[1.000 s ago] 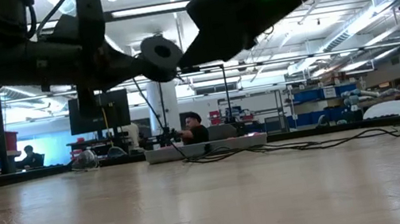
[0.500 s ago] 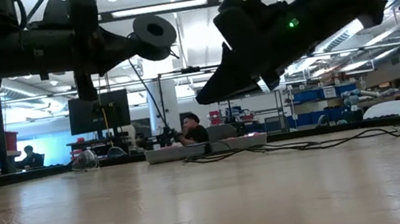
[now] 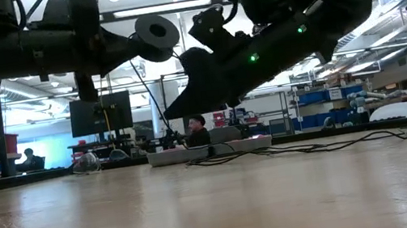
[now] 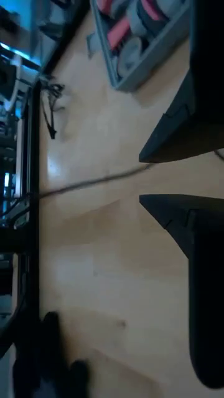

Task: Coil cords
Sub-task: Coil the black wire onto the black spool

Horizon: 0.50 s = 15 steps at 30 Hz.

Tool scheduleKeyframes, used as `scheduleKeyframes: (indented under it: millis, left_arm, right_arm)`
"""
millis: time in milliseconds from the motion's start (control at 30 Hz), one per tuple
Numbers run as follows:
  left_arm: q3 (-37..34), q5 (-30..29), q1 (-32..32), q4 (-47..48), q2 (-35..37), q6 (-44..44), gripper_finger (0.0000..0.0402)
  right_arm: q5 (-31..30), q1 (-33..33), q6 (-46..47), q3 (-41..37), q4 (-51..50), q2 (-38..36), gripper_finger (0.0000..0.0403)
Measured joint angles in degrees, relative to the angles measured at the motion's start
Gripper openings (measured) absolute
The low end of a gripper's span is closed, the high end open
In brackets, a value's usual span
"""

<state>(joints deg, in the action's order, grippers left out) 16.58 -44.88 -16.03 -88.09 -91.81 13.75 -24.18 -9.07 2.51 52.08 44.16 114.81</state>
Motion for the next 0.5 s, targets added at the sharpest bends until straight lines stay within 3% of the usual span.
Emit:
scheduleKeyframes:
  millis: [500]
  left_arm:
    - [0.94,0.06,0.0,-0.71,0.0,0.14,0.0]
  right_arm:
    - [1.92,2.36,-3.14,0.28,1.08,0.13,0.0093]
